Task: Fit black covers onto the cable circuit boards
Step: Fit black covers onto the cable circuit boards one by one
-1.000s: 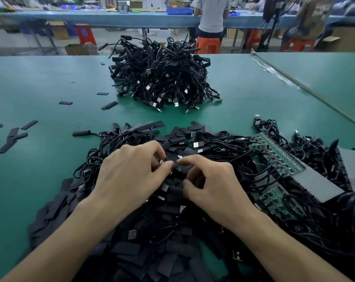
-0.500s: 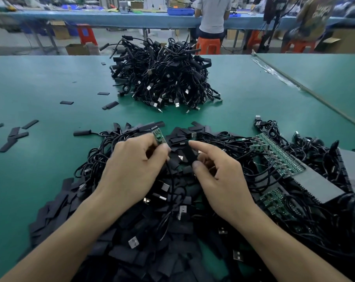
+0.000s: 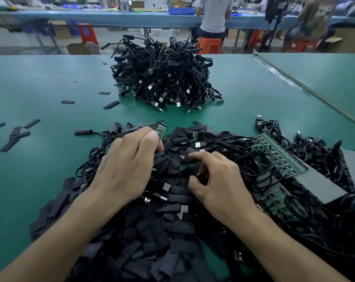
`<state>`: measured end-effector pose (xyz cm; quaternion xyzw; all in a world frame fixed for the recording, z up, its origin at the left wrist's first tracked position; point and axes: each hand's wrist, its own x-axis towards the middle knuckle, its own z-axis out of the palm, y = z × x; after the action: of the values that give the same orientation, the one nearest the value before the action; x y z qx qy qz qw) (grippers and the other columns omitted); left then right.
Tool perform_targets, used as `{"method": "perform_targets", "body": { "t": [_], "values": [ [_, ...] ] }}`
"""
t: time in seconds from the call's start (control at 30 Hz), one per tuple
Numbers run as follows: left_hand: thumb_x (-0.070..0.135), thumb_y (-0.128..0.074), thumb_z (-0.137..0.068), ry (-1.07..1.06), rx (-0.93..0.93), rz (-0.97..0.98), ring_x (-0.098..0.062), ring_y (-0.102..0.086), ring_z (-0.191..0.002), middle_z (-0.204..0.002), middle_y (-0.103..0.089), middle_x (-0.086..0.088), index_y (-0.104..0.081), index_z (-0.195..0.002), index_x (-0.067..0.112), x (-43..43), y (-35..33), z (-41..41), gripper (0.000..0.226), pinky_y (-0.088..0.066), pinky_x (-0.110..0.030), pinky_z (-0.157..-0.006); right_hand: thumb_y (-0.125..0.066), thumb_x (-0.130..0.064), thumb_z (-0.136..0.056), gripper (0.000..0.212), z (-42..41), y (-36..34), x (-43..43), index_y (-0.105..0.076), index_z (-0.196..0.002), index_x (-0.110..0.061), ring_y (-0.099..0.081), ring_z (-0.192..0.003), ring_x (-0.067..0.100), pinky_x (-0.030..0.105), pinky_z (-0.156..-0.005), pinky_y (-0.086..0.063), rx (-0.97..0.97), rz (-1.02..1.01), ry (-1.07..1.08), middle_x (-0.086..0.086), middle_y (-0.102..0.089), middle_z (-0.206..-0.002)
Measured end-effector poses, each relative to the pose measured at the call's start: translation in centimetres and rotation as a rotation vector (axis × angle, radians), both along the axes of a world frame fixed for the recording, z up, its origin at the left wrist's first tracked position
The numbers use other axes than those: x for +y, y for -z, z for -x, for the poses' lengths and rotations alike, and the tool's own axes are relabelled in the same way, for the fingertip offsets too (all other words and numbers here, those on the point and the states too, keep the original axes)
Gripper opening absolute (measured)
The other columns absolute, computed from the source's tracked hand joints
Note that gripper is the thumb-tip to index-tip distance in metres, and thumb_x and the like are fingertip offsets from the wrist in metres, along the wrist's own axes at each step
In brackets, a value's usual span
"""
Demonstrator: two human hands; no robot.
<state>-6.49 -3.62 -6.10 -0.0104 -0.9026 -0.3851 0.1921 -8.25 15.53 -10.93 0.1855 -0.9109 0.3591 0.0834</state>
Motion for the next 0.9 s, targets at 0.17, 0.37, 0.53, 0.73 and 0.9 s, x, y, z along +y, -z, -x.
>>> {"method": "perform_targets", "body": {
  "t": [0.17, 0.37, 0.53, 0.73, 0.9],
  "values": [
    [0.058, -0.032, -0.092, -0.058, -0.046, 0.139, -0.012, -0.049, -0.054, -0.056, -0.052, 0.010, -0.051, -0.071, 0.020, 0.1, 0.3, 0.2, 0.048, -0.040, -0.036, -0.056, -0.047, -0.060, -0.093, 0.060, -0.1, -0.3, -0.1, -0.033, -0.148, -0.042, -0.030, -0.116, 0.011, 0.027, -0.103, -0.030, -0.005, -0.396, -0.123, -0.011, -0.033, -0.125],
    [0.049, -0.049, -0.095, -0.051, -0.100, 0.147, -0.001, -0.048, -0.047, -0.049, -0.052, 0.024, -0.061, -0.070, 0.032, 0.1, 0.7, 0.3, 0.033, -0.030, -0.027, -0.053, -0.011, -0.077, -0.086, 0.080, -0.2, -0.3, -0.6, -0.023, -0.152, -0.034, -0.023, -0.125, 0.017, 0.036, -0.106, -0.025, -0.048, -0.560, -0.131, -0.009, -0.025, -0.140],
    [0.047, -0.050, -0.098, -0.054, -0.128, 0.207, 0.006, -0.050, -0.050, -0.050, -0.051, 0.031, -0.065, -0.078, 0.033, 0.2, 0.9, 0.3, 0.028, -0.028, -0.026, -0.049, -0.014, -0.070, -0.092, 0.074, -0.2, -0.1, -0.9, -0.027, -0.151, -0.027, -0.027, -0.124, 0.021, 0.037, -0.106, -0.029, -0.042, -0.584, -0.055, -0.004, -0.027, -0.142],
    [0.049, -0.048, -0.099, -0.064, -0.164, 0.257, 0.009, -0.050, -0.051, -0.053, -0.048, 0.041, -0.065, -0.082, 0.034, 0.3, 1.2, 0.2, 0.028, -0.029, -0.025, -0.051, -0.045, -0.028, -0.099, 0.037, -0.2, -0.1, -0.5, -0.057, -0.134, -0.027, -0.041, -0.112, 0.015, 0.031, -0.102, -0.039, 0.014, -0.401, -0.019, -0.006, -0.051, -0.124],
    [0.051, -0.045, -0.099, -0.061, -0.166, 0.257, 0.001, -0.050, -0.049, -0.055, -0.051, 0.038, -0.064, -0.085, 0.036, 0.5, 1.2, 0.2, 0.028, -0.031, -0.025, -0.052, -0.064, -0.005, -0.090, 0.030, 0.0, -0.2, -0.2, -0.073, -0.112, -0.024, -0.058, -0.103, 0.015, 0.029, -0.093, -0.046, 0.130, -0.092, 0.026, -0.009, -0.067, -0.107]
  ]
}}
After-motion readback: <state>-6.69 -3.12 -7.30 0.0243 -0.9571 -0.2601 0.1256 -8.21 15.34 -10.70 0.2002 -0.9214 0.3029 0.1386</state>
